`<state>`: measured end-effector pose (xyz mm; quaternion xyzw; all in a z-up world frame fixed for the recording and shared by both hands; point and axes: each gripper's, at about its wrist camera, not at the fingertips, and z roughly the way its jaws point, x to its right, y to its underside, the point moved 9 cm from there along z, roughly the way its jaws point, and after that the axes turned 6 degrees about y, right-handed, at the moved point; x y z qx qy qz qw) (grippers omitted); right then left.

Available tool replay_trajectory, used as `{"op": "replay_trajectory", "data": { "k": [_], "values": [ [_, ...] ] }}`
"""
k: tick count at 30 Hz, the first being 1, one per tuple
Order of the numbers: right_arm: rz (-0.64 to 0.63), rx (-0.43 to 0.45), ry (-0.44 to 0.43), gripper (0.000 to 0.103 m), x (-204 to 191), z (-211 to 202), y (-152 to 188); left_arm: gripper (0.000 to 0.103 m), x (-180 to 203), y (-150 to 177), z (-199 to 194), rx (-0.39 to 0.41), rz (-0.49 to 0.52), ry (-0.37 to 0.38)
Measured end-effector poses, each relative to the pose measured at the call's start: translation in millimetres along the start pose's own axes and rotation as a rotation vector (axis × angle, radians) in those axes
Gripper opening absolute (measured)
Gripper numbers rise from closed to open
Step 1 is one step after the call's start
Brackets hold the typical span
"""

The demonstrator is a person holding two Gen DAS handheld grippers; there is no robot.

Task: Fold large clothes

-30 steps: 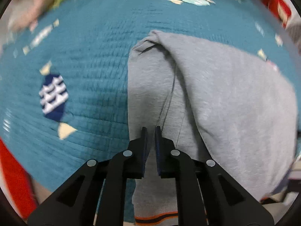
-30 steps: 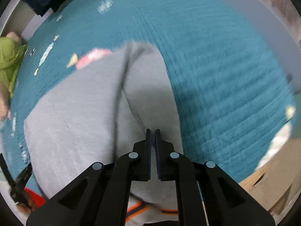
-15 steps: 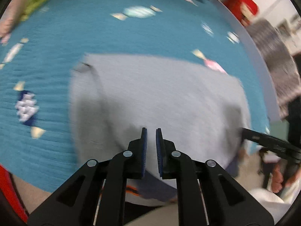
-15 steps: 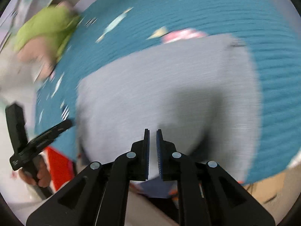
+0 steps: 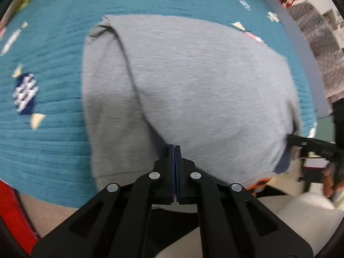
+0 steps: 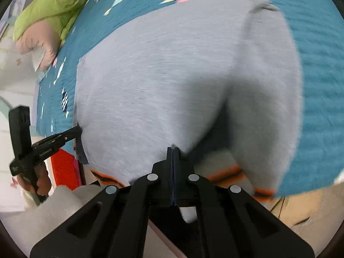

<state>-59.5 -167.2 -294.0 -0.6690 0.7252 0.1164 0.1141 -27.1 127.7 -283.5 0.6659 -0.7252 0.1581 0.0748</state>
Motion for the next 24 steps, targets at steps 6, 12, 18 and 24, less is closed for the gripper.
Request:
{"op": "replay_trajectory", "data": {
  "k": [6, 12, 18, 24],
  "values": [
    [0.100, 0.042, 0.213, 0.005, 65, -1, 6, 0.005, -70, 19, -5, -0.003, -0.070, -0.184],
    [0.135, 0.106, 0.160, 0.009, 49, -29, -9, 0.006, -64, 12, -35, 0.006, -0.077, -0.190],
    [-0.008, 0.075, -0.124, 0.009, -35, -30, -21, 0.021, 24, 11, -51, 0.020, 0.092, 0.094],
    [-0.027, -0.105, -0.108, 0.002, -26, 22, 10, 0.018, 16, 39, -17, -0.104, 0.088, 0.073]
  ]
}}
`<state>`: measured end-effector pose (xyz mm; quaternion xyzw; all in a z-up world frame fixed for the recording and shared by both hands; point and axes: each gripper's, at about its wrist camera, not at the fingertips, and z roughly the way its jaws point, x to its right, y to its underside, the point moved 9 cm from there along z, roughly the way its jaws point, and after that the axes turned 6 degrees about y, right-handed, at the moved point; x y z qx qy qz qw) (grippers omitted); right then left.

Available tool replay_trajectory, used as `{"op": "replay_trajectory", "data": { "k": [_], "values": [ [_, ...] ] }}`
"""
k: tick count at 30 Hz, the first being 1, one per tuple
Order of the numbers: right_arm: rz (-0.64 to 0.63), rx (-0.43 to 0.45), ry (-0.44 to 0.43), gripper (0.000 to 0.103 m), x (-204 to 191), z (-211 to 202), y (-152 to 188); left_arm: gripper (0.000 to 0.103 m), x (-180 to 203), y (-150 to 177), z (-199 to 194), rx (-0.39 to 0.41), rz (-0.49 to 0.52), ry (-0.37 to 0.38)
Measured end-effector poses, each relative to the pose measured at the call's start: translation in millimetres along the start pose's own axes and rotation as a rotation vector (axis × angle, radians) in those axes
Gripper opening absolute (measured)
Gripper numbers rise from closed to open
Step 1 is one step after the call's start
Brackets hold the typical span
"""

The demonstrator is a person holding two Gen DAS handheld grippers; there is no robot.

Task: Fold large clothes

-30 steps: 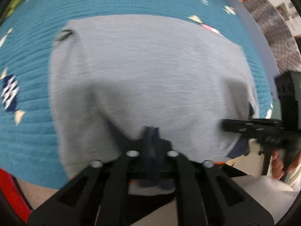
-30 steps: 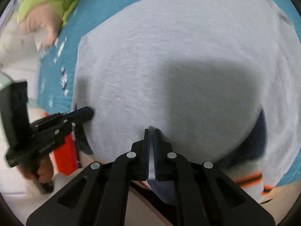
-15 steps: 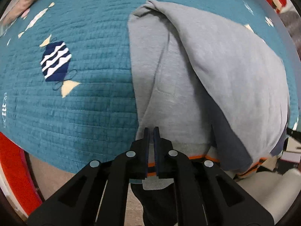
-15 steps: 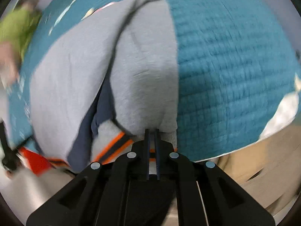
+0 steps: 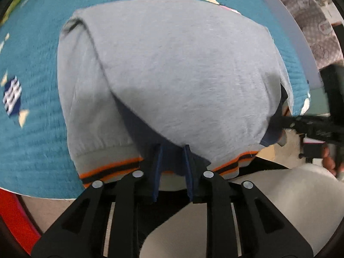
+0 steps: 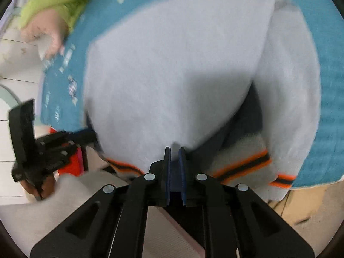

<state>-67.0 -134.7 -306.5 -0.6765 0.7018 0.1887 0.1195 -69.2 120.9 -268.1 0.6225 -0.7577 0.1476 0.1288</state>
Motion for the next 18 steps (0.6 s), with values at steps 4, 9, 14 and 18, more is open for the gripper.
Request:
{"op": "replay_trajectory", "data": {
  "k": [4, 9, 14, 18],
  "values": [
    [0.169, 0.012, -0.062, 0.002, 25, -21, 6, 0.020, -39, 9, -9, -0.006, -0.032, -0.272],
    [0.182, 0.100, 0.169, 0.006, 69, -27, -4, 0.022, -70, 16, 7, -0.010, -0.134, -0.231],
    [0.231, 0.081, 0.107, 0.007, 72, -38, -10, 0.021, -59, 6, 1, -0.023, -0.105, -0.252],
    [0.213, 0.170, 0.147, 0.011, 80, -73, -7, 0.021, -36, -21, -27, 0.047, -0.105, -0.240]
  ]
}}
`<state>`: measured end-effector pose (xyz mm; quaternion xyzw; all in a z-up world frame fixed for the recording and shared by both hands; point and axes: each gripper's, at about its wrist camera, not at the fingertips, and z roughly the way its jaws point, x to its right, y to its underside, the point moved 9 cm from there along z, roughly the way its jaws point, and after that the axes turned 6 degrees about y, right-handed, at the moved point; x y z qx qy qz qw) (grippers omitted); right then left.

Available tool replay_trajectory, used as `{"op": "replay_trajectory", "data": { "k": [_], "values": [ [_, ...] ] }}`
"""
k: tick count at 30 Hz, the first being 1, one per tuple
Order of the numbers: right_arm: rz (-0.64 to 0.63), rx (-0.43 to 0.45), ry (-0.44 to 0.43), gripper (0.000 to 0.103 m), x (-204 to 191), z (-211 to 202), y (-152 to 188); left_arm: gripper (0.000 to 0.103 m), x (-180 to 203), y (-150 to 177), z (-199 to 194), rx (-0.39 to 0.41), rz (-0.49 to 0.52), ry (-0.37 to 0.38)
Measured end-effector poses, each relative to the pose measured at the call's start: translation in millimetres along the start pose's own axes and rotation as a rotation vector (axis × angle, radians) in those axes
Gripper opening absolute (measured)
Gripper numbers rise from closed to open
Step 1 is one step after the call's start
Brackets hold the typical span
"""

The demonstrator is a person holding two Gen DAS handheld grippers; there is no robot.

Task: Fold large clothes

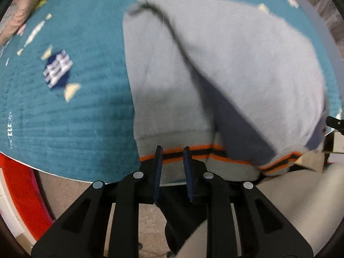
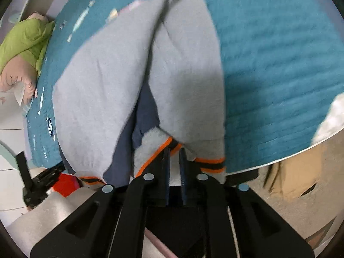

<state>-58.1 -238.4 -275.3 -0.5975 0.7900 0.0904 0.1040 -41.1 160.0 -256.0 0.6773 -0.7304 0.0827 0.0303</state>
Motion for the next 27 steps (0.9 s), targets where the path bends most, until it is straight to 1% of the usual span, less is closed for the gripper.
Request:
{"op": "replay_trajectory", "data": {
  "k": [1, 2, 3, 4, 5, 6, 7, 8, 9, 10, 11, 12, 14, 16, 17, 18, 19, 22, 23, 25, 27],
  "values": [
    [0.009, 0.045, -0.017, 0.026, 2, -12, -9, 0.021, 0, -6, -9, 0.024, -0.005, 0.010],
    [0.021, 0.079, -0.023, 0.056, 8, -15, -14, 0.021, -1, -9, -17, 0.042, -0.010, 0.019],
    [0.044, 0.134, -0.012, 0.067, 21, -23, -17, 0.021, -1, -12, -22, 0.056, -0.012, 0.027],
    [0.080, 0.184, 0.008, 0.074, 33, -29, -25, 0.021, -1, -20, -27, 0.074, -0.017, 0.045],
    [0.096, 0.185, 0.004, 0.074, 41, -31, -27, 0.021, 3, -25, -31, 0.086, -0.026, 0.061],
    [0.112, 0.167, -0.021, 0.074, 47, -28, -29, 0.022, 3, -32, -34, 0.097, -0.039, 0.062],
    [0.131, 0.156, -0.041, 0.074, 50, -25, -30, 0.022, -2, -38, -34, 0.103, -0.051, 0.045],
    [0.159, 0.145, -0.073, 0.074, 53, -22, -30, 0.022, -3, -43, -33, 0.108, -0.068, 0.034],
    [0.167, 0.134, -0.105, 0.074, 52, -19, -30, 0.022, -1, -47, -32, 0.106, -0.082, 0.042],
    [0.165, 0.113, -0.156, 0.074, 49, -14, -29, 0.023, 5, -50, -28, 0.107, -0.086, 0.049],
    [0.164, 0.095, -0.186, 0.074, 55, -12, -32, 0.027, 7, -52, -27, 0.111, -0.089, 0.051],
    [0.168, 0.079, -0.214, 0.074, 54, -7, -31, 0.033, 8, -46, -21, 0.115, -0.089, 0.051],
    [0.187, 0.051, -0.250, 0.074, 56, 3, -32, 0.043, 18, -47, -15, 0.123, -0.083, 0.062],
    [0.207, 0.032, -0.305, 0.074, 51, 11, -32, 0.044, 29, -53, -12, 0.129, -0.064, 0.074],
    [0.216, 0.027, -0.337, 0.074, 53, 10, -32, 0.047, 35, -54, -3, 0.132, -0.056, 0.075],
    [0.227, 0.020, -0.378, 0.074, 45, 13, -35, 0.053, 40, -58, -3, 0.136, -0.044, 0.079],
    [0.225, 0.021, -0.416, 0.076, 39, 16, -36, 0.054, 42, -60, 1, 0.137, -0.038, 0.081],
    [0.178, 0.025, -0.399, 0.076, 33, 14, -39, 0.054, 53, -68, 5, 0.137, -0.008, 0.082],
    [0.171, 0.024, -0.425, 0.075, 29, 12, -40, 0.054, 57, -71, 6, 0.140, 0.001, 0.081],
    [0.171, 0.036, -0.509, 0.074, 16, 6, -45, 0.054, 66, -77, 5, 0.145, 0.022, 0.093],
    [0.197, 0.026, -0.522, 0.074, 14, 11, -48, 0.054, 72, -83, 7, 0.151, 0.031, 0.102]
  ]
}}
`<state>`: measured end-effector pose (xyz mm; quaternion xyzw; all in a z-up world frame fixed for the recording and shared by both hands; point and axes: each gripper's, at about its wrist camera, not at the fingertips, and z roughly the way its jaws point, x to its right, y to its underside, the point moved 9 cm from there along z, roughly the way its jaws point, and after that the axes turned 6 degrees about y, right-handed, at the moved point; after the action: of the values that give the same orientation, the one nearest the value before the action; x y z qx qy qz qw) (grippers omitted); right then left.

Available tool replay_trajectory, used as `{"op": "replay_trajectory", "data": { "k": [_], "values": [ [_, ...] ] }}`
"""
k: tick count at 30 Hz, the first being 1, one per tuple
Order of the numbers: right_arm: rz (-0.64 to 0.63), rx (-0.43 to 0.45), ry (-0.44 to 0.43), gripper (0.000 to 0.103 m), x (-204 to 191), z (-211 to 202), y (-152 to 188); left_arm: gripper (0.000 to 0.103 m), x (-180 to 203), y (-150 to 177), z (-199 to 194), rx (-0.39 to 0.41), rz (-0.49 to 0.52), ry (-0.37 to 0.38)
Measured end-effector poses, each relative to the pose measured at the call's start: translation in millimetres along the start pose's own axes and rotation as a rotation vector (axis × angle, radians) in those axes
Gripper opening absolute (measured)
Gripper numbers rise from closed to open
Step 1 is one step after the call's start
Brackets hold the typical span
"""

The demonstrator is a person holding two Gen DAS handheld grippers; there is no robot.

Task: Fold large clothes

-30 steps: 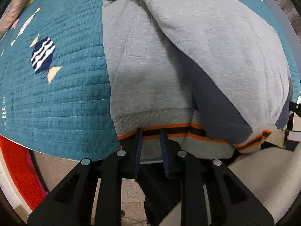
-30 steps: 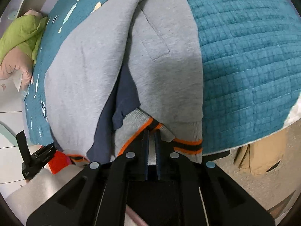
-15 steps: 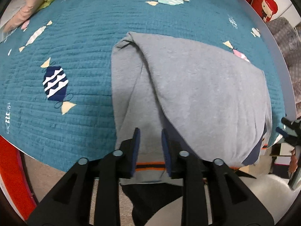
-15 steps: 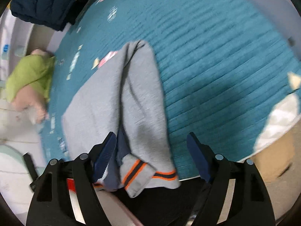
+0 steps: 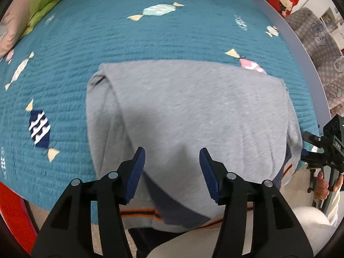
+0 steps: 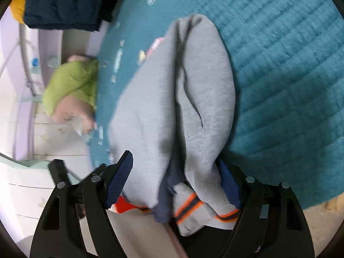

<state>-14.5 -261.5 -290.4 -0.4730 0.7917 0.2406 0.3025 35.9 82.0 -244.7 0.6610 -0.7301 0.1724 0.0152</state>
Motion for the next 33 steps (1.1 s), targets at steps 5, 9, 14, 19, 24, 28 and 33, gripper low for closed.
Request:
{"op": "replay_trajectory", "data": {
  "k": [5, 9, 14, 19, 24, 28, 33],
  "values": [
    [0.042, -0.014, 0.128, 0.045, 21, 11, -2, 0.053, 25, -31, 11, 0.029, 0.015, 0.058],
    [0.027, 0.000, 0.199, 0.032, 20, 6, -1, 0.042, 47, -58, 22, 0.034, 0.026, 0.114],
    [0.037, 0.003, 0.223, 0.033, 15, 9, -2, 0.013, 72, -100, 45, -0.028, 0.018, 0.188],
    [0.086, -0.011, 0.175, 0.046, 18, 14, -5, 0.009, 81, -141, 74, -0.077, 0.004, 0.168],
    [0.070, -0.016, 0.168, 0.051, 14, 20, -8, 0.006, 70, -138, 142, -0.199, -0.045, 0.095],
    [0.079, -0.026, 0.158, 0.052, 15, 20, -9, 0.002, 66, -140, 144, -0.162, -0.052, 0.035],
    [0.023, -0.058, 0.145, 0.054, -3, 19, -7, 0.001, 81, -116, 111, -0.200, -0.033, 0.021]
  ]
}}
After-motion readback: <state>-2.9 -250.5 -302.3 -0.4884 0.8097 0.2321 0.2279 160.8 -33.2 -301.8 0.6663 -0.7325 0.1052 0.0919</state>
